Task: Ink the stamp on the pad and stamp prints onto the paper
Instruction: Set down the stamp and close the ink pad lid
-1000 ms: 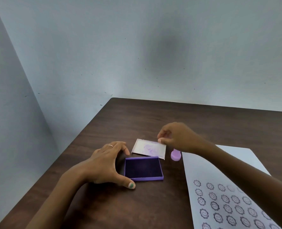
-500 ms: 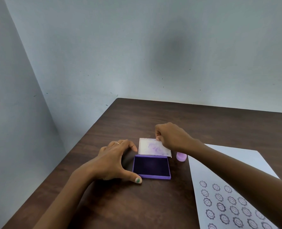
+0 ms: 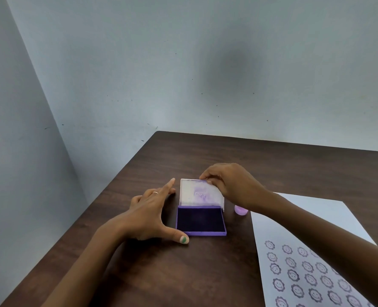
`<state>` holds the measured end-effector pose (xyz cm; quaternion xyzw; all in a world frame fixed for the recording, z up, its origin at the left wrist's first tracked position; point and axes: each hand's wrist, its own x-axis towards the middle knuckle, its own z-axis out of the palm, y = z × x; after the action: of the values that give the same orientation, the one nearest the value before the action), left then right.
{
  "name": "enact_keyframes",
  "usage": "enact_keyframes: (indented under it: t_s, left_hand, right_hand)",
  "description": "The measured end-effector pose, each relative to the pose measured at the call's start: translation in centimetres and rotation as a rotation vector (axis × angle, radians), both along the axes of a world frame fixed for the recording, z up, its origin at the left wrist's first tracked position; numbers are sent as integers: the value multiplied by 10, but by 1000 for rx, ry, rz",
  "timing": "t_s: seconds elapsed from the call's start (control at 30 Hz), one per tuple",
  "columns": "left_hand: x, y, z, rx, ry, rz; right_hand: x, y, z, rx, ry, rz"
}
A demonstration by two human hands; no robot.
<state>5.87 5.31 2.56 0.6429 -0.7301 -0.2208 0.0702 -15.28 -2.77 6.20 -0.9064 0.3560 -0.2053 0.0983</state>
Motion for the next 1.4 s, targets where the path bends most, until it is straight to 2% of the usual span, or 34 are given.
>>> enact_keyframes:
  t_s: [0.37, 0.6, 0.87, 1.03, 1.27, 1.4]
  left_hand:
    - [4, -3, -5, -42, -31, -27]
    - [4, 0, -5, -95, 35, -45]
    - [3, -2, -3, -104, 30, -45]
    - [2, -1, -3, -112, 33, -41]
    - [1, -1, -2, -122, 30, -39]
    - [1, -1, -2, -126, 35, -39]
  right_hand:
    - [-10, 29, -3, -40, -73, 83]
    - [-21, 60, -17, -88, -4, 122]
    - [-24, 80, -41, -142, 77, 124]
    - [-24, 77, -38, -52, -76, 24]
    - [-23, 73, -36, 150, 117, -58]
    - [-21, 72, -39, 190, 114, -88]
